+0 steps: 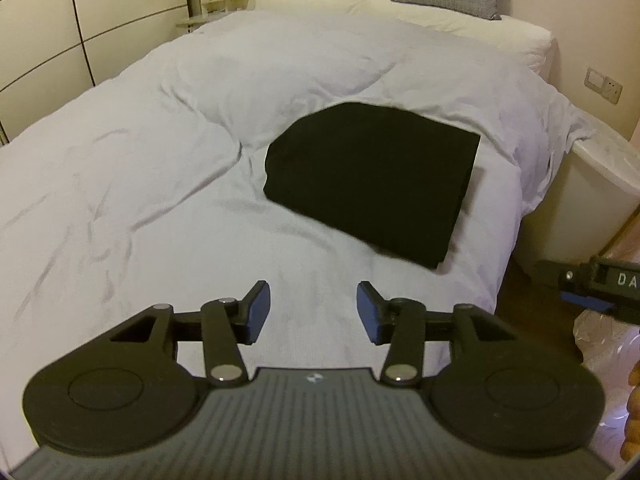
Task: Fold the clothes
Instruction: 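Open both grippers and move them toward the folded pants bundle, then grasp the folded pants bundle with the left gripper while the right gripper grasps it too, then lift the pants bundle with both grippers and carry it toward the clothes stack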
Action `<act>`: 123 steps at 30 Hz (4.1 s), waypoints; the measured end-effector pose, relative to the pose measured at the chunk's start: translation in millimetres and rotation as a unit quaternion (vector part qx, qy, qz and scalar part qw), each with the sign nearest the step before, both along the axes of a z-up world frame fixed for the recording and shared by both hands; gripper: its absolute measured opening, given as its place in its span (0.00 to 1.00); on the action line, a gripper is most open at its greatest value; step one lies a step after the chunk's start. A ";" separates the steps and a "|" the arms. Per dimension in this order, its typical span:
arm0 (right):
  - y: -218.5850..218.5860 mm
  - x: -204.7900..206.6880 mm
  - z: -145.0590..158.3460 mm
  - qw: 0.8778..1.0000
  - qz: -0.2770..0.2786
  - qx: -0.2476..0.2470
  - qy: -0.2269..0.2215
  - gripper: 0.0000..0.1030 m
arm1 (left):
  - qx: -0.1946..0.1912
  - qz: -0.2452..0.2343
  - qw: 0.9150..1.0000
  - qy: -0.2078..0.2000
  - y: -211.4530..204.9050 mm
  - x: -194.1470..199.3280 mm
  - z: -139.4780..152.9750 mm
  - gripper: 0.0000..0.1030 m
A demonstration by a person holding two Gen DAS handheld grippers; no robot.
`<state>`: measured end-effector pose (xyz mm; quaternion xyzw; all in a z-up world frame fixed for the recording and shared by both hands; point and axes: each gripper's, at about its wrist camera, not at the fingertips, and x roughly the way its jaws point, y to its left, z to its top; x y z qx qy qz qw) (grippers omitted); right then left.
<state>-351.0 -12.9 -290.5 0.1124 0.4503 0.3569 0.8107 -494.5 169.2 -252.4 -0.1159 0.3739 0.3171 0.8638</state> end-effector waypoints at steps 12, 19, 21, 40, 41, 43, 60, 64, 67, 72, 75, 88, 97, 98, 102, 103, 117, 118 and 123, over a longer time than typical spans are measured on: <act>25.0 -13.1 8.1 0.992 0.039 -0.089 -0.086 0.86 | -0.005 0.014 1.000 0.010 -5.9 -4.6 -4.7 0.45; 26.1 -7.8 6.9 0.991 0.040 -0.096 -0.084 0.86 | -0.015 0.012 1.000 0.018 -6.1 -1.3 -15.2 0.47; 26.4 -6.2 6.1 0.991 0.039 -0.098 -0.083 0.86 | -0.019 0.012 1.000 0.019 -5.2 -0.9 -18.3 0.49; 12.0 71.7 -69.4 0.983 0.022 0.138 0.123 0.85 | -0.348 0.089 0.908 -0.216 110.7 -0.3 -94.5 0.66; 17.0 79.4 -72.2 0.982 0.024 0.148 0.118 0.85 | -0.363 0.097 0.898 -0.228 119.3 4.1 -101.2 0.67; 27.2 93.6 -78.3 0.978 0.022 0.165 0.124 0.85 | -0.390 0.114 0.879 -0.250 136.9 13.6 -115.3 0.67; 85.9 174.3 -131.3 0.961 -0.011 0.217 0.172 0.85 | -0.410 0.144 0.848 -0.304 196.5 60.0 -142.8 0.64; 87.5 178.6 -138.3 0.957 -0.014 0.229 0.180 0.85 | -0.422 0.157 0.828 -0.334 199.5 56.4 -161.4 0.62; 91.3 182.5 -142.5 0.954 -0.018 0.239 0.183 0.86 | -0.434 0.148 0.812 -0.360 205.8 65.0 -165.1 0.64; 100.1 190.8 -144.2 0.950 -0.024 0.255 0.176 0.85 | -0.434 0.143 0.814 -0.359 212.4 86.0 -166.8 0.67; 109.5 196.3 -145.1 0.954 -0.027 0.246 0.169 0.80 | -0.404 0.126 0.841 -0.338 206.1 92.1 -163.2 0.65; 152.9 210.7 -159.6 0.959 0.002 0.237 0.155 0.45 | -0.415 0.123 0.839 -0.331 218.1 110.0 -172.5 0.45; 163.8 226.8 -164.9 0.937 0.020 0.282 0.205 0.21 | -0.414 0.113 0.835 -0.344 221.0 119.6 -142.7 0.24; 164.0 227.7 -159.2 0.937 0.021 0.281 0.205 0.21 | -0.411 0.113 0.838 -0.342 218.4 120.3 -131.0 0.23; 166.1 229.8 -116.1 0.940 0.028 0.268 0.211 0.20 | -0.407 0.118 0.838 -0.344 212.8 115.6 -75.4 0.23; 167.0 229.2 -99.2 0.941 0.036 0.265 0.209 0.20 | -0.408 0.123 0.836 -0.345 211.7 112.6 -61.2 0.23; 248.6 160.7 123.7 0.889 0.252 0.233 0.304 0.20 | -0.284 0.320 0.795 -0.430 116.3 -99.5 167.0 0.23; 263.0 143.7 133.7 0.878 0.280 0.229 0.312 0.20 | -0.271 0.339 0.788 -0.437 106.4 -122.0 175.2 0.23; 318.9 44.1 162.1 0.828 0.391 0.208 0.344 0.20 | -0.199 0.428 0.745 -0.471 59.9 -233.9 197.4 0.24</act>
